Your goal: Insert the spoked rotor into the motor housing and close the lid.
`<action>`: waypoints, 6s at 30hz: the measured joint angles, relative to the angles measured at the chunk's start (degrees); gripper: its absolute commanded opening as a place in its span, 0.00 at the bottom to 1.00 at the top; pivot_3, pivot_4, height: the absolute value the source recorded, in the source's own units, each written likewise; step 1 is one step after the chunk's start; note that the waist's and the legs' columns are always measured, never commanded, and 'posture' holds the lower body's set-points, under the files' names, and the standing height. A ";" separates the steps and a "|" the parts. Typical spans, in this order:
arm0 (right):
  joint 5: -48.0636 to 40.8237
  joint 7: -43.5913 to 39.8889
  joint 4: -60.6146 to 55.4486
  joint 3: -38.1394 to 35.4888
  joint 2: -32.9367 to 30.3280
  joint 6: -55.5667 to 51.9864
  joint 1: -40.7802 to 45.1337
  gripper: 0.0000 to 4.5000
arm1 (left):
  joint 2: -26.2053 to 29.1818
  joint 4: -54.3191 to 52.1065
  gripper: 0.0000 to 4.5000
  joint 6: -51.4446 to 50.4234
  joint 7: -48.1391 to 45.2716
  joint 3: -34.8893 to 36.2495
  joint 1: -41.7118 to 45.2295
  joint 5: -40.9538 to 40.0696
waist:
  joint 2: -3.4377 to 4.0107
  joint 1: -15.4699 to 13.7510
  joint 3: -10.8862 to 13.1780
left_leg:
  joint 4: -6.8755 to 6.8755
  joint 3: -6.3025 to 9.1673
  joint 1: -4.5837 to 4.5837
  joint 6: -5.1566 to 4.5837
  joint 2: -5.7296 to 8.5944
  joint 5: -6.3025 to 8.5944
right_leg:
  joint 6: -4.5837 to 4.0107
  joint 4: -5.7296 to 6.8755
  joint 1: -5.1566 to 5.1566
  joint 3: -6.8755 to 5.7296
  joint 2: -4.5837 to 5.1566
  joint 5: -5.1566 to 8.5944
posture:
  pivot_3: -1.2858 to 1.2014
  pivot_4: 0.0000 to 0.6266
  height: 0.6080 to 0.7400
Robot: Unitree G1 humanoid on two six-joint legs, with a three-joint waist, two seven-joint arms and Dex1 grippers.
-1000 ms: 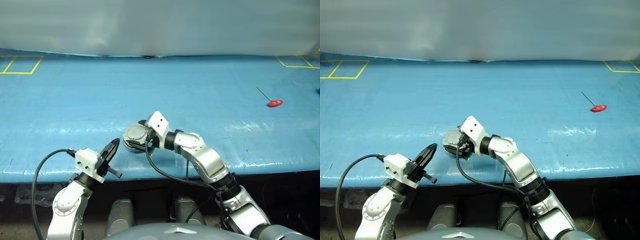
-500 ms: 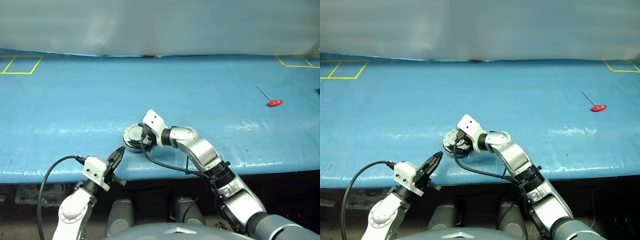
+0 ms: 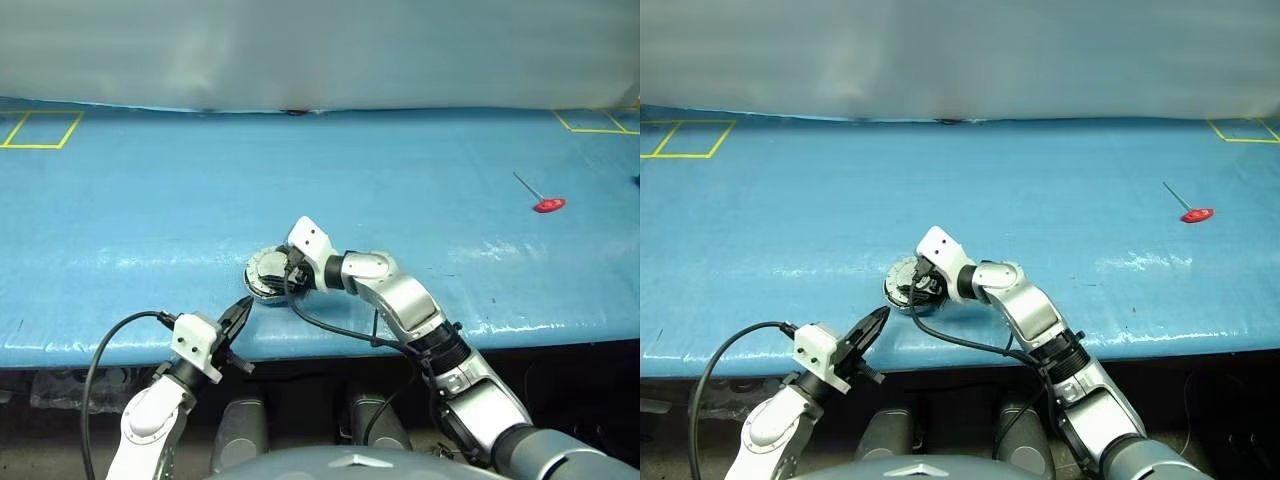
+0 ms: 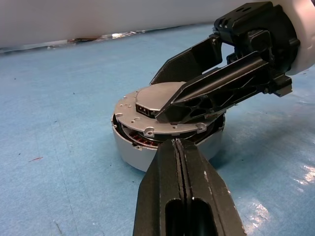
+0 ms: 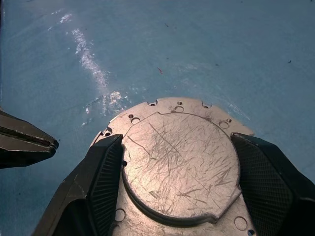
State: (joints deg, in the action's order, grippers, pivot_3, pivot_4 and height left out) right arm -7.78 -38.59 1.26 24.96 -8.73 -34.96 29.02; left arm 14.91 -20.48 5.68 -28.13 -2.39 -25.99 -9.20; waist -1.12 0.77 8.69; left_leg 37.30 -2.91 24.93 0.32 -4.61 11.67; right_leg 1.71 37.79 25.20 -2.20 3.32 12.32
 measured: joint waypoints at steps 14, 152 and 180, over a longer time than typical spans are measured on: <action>0.64 1.89 -5.07 1.94 1.19 -3.51 -1.88 0.70 | 0.98 0.27 0.00 0.00 -0.65 0.10 0.05 -0.97 | -0.01 0.04 0.00 | 0.00 -0.01 0.14 0.00 0.00 0.00 | 0.00 0.00 0.15 0.00 0.00 0.00 | 0.52 0.24 1.00; 6.94 -9.66 15.45 2.54 3.01 10.49 7.39 0.70 | 1.59 1.70 0.00 -0.69 -2.49 -1.02 1.12 -3.28 | 0.54 0.55 -0.29 | -0.08 0.02 -0.26 0.03 -0.03 0.02 | -0.02 0.09 -0.04 0.02 -0.02 0.00 | 0.52 0.24 1.00; 6.95 -8.98 15.88 2.78 3.29 10.52 7.46 0.70 | 17.51 0.26 0.00 -57.96 7.46 16.05 27.53 -40.06 | 0.54 0.65 -0.27 | -0.12 0.30 -0.73 0.03 0.04 0.01 | -0.02 -0.01 -0.58 -0.07 -0.14 0.00 | 0.52 0.24 1.00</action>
State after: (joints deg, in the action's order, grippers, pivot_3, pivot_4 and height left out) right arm -0.83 -47.58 17.14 27.74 -5.45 -24.45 36.49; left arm 32.42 -20.21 -52.28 -20.67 13.67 1.55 -49.26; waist -0.58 1.42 8.42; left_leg 37.18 -2.61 24.20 0.35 -4.57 11.68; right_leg 1.69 37.79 24.62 -2.28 3.18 12.32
